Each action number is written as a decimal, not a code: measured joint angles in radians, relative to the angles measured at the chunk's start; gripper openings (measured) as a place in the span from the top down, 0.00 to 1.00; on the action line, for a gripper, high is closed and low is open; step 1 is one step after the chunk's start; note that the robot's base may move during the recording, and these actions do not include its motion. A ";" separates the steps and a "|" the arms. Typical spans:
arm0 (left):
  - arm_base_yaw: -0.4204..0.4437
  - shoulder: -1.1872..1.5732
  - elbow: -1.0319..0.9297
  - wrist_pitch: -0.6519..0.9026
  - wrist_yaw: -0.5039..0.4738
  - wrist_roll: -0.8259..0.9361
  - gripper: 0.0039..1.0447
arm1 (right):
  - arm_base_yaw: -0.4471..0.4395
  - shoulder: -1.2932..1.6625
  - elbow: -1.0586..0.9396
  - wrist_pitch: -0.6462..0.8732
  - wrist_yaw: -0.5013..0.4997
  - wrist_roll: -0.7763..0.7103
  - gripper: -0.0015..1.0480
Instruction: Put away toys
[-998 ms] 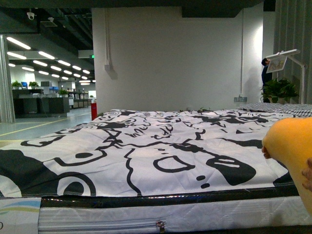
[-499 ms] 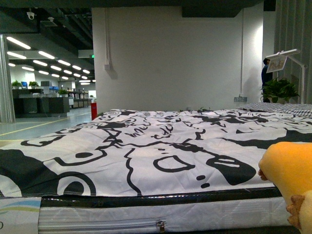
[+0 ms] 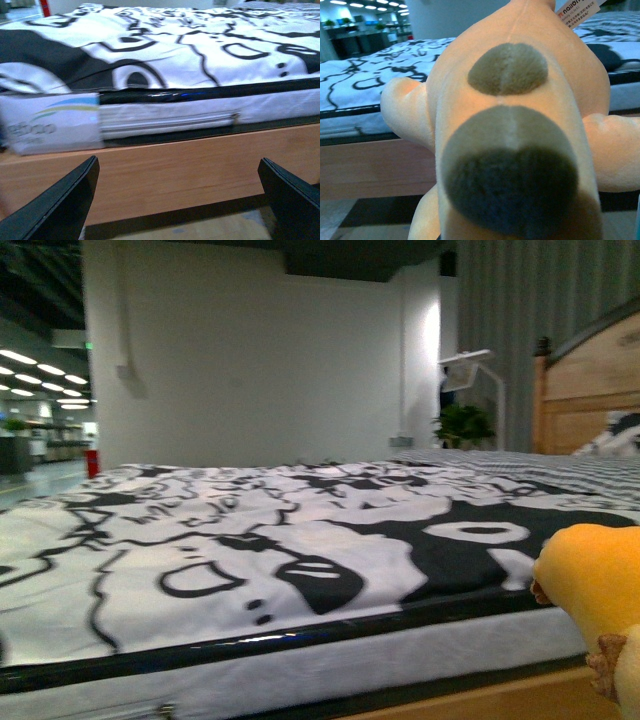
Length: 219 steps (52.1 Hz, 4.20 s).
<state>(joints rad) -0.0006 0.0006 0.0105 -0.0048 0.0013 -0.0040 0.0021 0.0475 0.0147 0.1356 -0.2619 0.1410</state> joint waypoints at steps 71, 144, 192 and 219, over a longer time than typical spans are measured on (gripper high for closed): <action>0.000 0.000 0.000 0.000 -0.002 0.000 0.06 | 0.000 -0.003 0.000 0.000 0.000 0.000 0.92; -0.001 0.000 0.000 0.000 -0.002 0.000 0.06 | 0.000 -0.004 0.000 0.000 -0.003 0.000 0.92; -0.001 0.000 0.000 0.000 -0.002 0.000 0.06 | 0.000 -0.003 0.000 0.000 -0.003 0.000 0.92; 0.001 0.000 0.000 0.000 -0.006 0.000 0.06 | 0.001 -0.003 0.000 0.000 -0.011 0.000 0.92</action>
<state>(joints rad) 0.0002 0.0002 0.0105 -0.0048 -0.0048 -0.0040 0.0032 0.0441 0.0147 0.1352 -0.2733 0.1406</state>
